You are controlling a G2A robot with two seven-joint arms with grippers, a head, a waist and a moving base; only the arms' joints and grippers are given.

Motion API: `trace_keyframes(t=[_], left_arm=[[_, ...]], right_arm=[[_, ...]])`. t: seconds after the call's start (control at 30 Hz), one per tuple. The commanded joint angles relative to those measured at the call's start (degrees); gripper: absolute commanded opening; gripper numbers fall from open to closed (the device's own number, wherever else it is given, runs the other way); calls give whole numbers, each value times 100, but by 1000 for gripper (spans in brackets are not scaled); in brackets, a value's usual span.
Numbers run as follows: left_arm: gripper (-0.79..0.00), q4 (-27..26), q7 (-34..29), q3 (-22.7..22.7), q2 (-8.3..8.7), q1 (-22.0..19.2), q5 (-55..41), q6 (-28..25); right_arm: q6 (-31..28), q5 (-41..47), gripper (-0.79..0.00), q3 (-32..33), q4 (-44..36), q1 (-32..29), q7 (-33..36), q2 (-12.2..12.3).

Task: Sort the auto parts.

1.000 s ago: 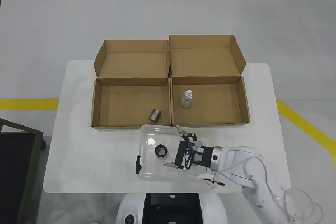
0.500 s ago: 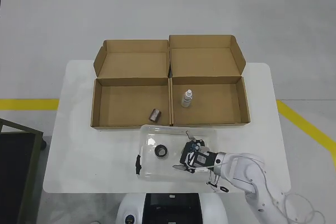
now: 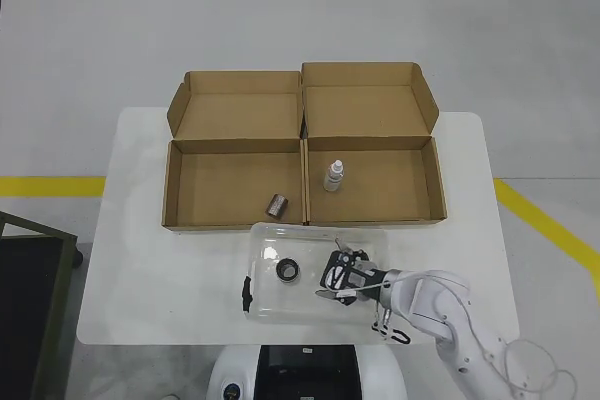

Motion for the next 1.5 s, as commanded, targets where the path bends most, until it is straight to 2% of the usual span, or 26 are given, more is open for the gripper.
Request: trace_keyframes(t=[0.0,0.07,0.17,0.4,0.53,0.63,0.7,0.8,0.83,0.93,1.3,1.4,1.47], left_arm=[[0,0,0,0,0,0,0,0],[0,0,0,0,0,0,0,0],[0,0,0,0,0,0,0,0],[0,0,0,0,0,0,0,0],[0,0,0,0,0,0,0,0],[0,0,0,0,0,0,0,0],[0,0,0,0,0,0,0,0],[0,0,0,0,0,0,0,0],[0,0,0,0,0,0,0,0],[0,0,0,0,0,0,0,0],[0,0,0,0,0,0,0,0],[0,0,0,0,0,0,0,0],[0,0,0,0,0,0,0,0]], right_arm=[[49,10,-108,-23,76,31,4,0],[94,40,-120,-41,152,59,-26,-1],[133,26,-243,-61,252,96,-65,3],[162,-35,-394,-112,404,176,-95,18],[182,-44,-397,-142,432,189,-99,26],[208,-59,-437,-156,454,197,-93,33],[224,-64,-502,-176,456,213,-100,35],[247,-76,-551,-210,436,244,-103,36],[250,-80,-610,-216,420,254,-112,38],[268,-117,-693,-236,365,276,-135,43],[242,-98,-708,-432,323,484,-261,27],[287,21,-736,-418,364,480,-269,28],[293,32,-782,-409,380,494,-217,34]])
